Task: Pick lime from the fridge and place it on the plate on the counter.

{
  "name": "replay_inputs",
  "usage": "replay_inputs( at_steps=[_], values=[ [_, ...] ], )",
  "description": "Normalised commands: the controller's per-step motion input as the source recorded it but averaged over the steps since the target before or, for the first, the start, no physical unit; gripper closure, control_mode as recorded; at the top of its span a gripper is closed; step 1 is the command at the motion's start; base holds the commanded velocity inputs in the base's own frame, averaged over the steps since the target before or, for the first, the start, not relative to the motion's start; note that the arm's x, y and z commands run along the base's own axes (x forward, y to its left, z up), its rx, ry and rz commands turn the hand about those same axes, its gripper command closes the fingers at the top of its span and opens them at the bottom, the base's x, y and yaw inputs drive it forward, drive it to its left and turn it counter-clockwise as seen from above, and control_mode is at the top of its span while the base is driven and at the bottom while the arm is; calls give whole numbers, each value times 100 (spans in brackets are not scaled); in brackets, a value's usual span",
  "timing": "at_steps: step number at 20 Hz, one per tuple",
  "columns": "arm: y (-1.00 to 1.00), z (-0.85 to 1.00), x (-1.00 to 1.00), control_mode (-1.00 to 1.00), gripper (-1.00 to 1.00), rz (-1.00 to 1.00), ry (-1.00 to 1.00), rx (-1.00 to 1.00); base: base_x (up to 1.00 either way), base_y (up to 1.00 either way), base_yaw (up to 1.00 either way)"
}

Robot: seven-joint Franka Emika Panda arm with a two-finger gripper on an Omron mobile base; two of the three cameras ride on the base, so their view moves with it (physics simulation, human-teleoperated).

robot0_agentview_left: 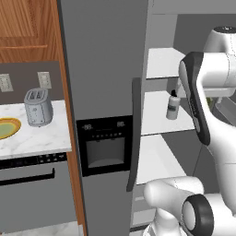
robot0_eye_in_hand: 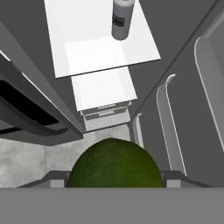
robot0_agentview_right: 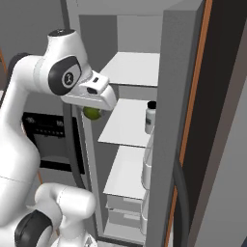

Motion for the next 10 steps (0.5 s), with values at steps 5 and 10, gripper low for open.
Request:
replay_inputs(
  at_steps=[5, 10],
  values=[
    [14, -1, -3, -100, 100, 1, 0, 0, 0, 0, 0],
    [8, -19, -22, -100, 100, 4, 0, 0, 0, 0, 0]
  ],
)
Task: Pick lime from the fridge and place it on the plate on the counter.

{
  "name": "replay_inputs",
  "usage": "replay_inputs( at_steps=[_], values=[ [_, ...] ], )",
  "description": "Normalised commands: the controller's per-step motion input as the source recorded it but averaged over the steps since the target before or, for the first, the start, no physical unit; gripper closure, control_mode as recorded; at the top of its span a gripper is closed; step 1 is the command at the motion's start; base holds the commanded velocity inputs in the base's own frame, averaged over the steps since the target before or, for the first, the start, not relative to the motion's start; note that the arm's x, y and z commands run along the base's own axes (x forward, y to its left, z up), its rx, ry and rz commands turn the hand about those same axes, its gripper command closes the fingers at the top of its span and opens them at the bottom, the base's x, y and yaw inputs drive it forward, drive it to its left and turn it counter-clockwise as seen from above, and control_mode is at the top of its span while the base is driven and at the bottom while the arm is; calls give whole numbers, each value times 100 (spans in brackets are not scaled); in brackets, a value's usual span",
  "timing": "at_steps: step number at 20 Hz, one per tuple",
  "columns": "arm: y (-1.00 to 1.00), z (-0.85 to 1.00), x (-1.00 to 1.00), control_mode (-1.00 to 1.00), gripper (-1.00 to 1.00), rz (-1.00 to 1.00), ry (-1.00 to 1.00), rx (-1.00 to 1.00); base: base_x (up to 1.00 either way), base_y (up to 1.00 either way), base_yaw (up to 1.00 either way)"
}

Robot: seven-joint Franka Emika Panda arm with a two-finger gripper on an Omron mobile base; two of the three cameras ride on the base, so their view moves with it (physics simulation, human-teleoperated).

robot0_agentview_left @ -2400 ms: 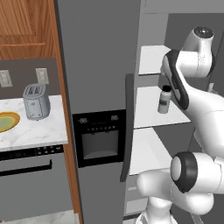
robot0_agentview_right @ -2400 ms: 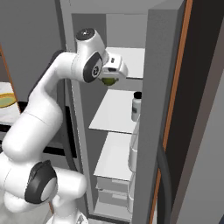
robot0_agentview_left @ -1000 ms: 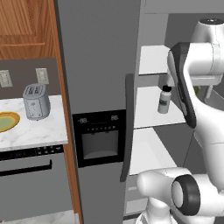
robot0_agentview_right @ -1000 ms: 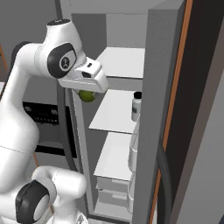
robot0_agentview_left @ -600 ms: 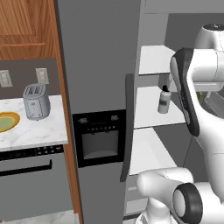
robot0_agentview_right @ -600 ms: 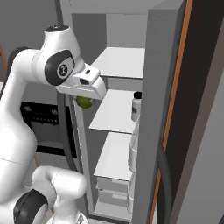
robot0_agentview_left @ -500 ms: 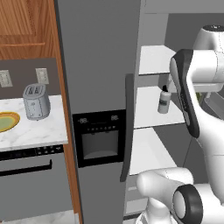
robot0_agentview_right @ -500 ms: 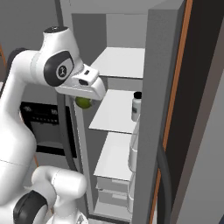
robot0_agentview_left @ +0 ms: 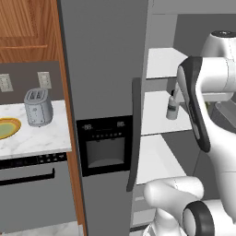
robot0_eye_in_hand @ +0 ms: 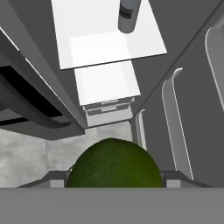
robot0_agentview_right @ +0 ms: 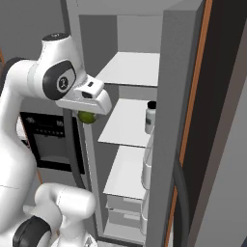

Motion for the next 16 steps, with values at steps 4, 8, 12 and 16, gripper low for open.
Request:
replay_inputs(
  at_steps=[4, 8, 12, 16],
  values=[
    [26, -37, -17, -100, 100, 4, 0, 0, 0, 0, 0],
    [37, -31, 0, -100, 100, 6, 3, 0, 0, 0, 0],
    [35, -28, -8, -100, 100, 7, 3, 0, 0, 0, 0],
    [34, -13, -22, -100, 100, 5, 9, 1, 0, 0, 0]
  ],
)
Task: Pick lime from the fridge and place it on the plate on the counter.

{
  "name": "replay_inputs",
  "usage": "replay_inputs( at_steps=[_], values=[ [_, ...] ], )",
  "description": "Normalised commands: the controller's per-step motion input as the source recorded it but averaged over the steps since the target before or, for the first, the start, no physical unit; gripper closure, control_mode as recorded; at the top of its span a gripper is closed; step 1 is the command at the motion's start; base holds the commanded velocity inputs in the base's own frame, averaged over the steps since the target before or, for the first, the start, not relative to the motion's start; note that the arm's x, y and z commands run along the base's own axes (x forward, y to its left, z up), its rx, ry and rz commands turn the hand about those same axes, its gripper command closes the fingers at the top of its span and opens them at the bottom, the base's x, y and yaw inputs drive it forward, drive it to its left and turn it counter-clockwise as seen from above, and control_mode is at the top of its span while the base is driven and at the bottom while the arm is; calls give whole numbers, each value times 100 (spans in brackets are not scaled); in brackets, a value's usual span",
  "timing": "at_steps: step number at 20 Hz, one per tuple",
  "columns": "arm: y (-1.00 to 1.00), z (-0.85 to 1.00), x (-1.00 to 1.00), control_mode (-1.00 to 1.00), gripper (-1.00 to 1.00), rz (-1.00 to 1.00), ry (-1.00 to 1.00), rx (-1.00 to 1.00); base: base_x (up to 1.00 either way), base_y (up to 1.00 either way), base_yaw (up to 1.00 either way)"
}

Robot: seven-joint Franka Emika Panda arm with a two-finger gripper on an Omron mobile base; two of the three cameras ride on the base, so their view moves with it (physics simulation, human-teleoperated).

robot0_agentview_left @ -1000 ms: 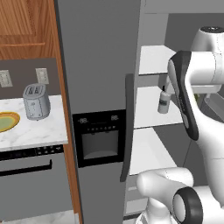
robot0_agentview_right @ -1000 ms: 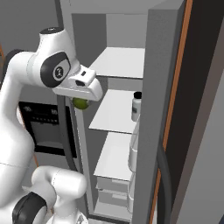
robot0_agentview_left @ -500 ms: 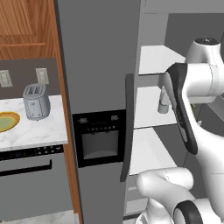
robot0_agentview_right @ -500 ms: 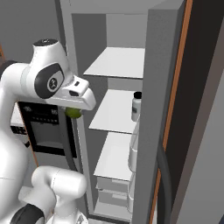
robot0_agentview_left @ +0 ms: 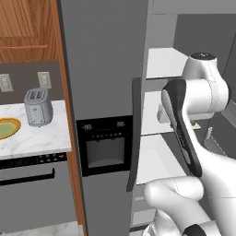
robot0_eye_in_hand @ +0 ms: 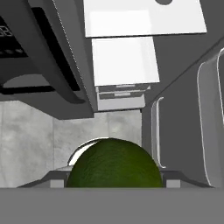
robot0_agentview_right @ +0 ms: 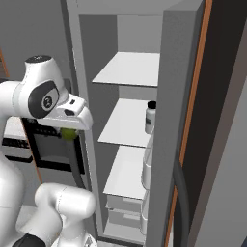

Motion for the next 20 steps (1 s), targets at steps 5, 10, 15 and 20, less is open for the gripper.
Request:
replay_inputs(
  at_steps=[5, 10, 15, 20],
  values=[
    [32, -15, -38, -100, 100, 4, 7, 1, 0, 0, 0],
    [0, 0, 0, 100, 100, 0, 0, 0, -14, 66, 0],
    [0, 0, 0, 100, 100, 0, 0, 0, 0, 98, 0],
    [0, 0, 0, 100, 100, 0, 0, 0, 0, 100, 0]
  ],
)
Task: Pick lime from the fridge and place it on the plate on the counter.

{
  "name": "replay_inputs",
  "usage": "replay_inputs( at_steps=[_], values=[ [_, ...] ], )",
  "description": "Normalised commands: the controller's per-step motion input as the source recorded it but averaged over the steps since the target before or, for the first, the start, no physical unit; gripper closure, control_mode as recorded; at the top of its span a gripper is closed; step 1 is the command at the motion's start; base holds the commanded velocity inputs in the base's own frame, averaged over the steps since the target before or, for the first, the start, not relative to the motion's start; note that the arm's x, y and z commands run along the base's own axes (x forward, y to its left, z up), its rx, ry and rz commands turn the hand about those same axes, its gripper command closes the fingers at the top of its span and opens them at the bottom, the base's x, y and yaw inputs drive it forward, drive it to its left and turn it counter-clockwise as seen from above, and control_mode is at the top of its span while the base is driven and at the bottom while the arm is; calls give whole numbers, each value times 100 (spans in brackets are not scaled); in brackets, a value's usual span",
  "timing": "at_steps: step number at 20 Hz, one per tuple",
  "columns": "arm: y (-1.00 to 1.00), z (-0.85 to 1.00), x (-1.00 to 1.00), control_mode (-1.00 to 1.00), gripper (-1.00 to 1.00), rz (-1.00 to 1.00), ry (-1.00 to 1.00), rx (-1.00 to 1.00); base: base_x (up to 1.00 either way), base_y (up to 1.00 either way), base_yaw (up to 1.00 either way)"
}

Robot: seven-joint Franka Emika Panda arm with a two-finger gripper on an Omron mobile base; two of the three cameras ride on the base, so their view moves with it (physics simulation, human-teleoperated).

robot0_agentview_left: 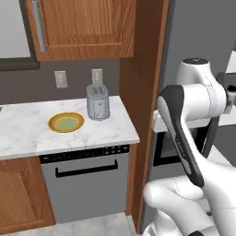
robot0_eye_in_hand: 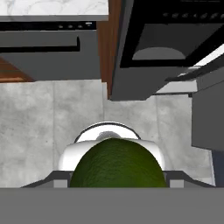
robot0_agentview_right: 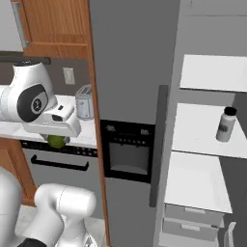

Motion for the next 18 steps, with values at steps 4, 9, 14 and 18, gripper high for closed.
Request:
replay_inputs(
  at_steps=[4, 9, 14, 18],
  values=[
    [0, 0, 0, 100, 100, 0, 0, 0, 0, 100, 0],
    [0, 0, 0, 100, 100, 0, 0, 0, 0, 86, 0],
    [0, 0, 0, 100, 100, 0, 0, 0, 25, 47, 0],
    [0, 0, 0, 100, 100, 0, 0, 0, 52, 2, 0]
  ],
)
